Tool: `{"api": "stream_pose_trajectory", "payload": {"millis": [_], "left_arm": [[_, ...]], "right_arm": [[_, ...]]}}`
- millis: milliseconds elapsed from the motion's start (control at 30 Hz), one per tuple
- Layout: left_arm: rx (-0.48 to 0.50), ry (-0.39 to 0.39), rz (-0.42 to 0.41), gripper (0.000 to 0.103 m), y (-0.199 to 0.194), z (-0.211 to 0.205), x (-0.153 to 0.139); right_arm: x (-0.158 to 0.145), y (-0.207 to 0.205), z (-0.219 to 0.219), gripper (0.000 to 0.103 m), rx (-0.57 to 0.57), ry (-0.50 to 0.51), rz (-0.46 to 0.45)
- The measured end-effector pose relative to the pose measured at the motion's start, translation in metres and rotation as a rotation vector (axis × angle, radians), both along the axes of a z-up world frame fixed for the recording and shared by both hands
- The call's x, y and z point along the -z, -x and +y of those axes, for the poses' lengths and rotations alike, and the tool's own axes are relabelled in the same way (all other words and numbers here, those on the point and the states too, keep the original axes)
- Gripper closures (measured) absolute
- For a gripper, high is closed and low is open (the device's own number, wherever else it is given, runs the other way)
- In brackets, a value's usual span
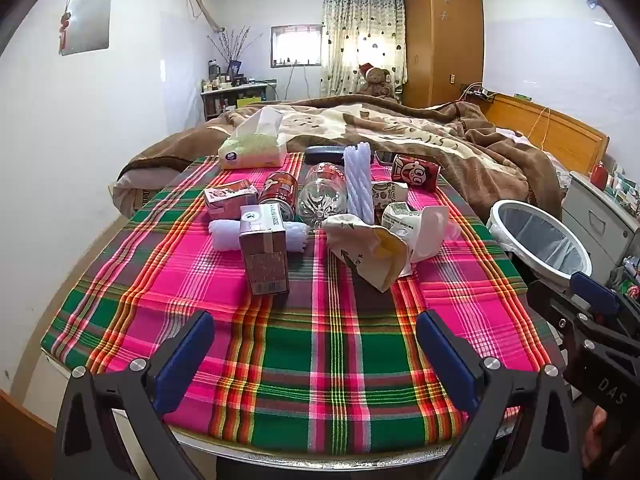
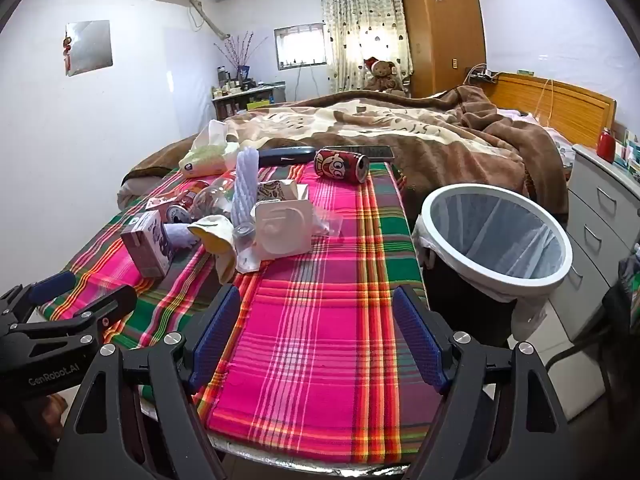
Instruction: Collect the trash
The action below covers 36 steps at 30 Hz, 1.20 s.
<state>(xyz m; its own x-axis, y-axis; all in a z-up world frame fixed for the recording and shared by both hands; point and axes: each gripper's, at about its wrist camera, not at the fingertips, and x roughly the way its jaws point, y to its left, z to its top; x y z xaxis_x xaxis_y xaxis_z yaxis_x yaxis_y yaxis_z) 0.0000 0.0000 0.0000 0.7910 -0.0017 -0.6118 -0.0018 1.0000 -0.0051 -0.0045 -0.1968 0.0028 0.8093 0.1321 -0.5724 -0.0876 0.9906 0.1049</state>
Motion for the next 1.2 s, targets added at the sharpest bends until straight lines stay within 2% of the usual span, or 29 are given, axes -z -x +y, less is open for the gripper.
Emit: {"api": "stream_pose_trajectory", "payload": {"millis": [967, 1000, 1200], "left_arm": [[-0.005, 0.001, 0.001, 0.001, -0.002, 0.002, 0.002], [-0.004, 0.002, -0.001, 0.001, -0.001, 0.002, 0.001], [-0.004, 0.001, -0.001, 0.001, 0.0, 0.001, 0.001]], "right_arm": [[-0.002, 0.005, -0.002, 0.023, 0.002, 0.011, -0.001], [0.0, -0.007, 0.009, 0.023, 0.006, 0.017, 0.005], [-0.001, -0.006, 0.007, 0.023, 0.008, 0.018, 0.003]]}}
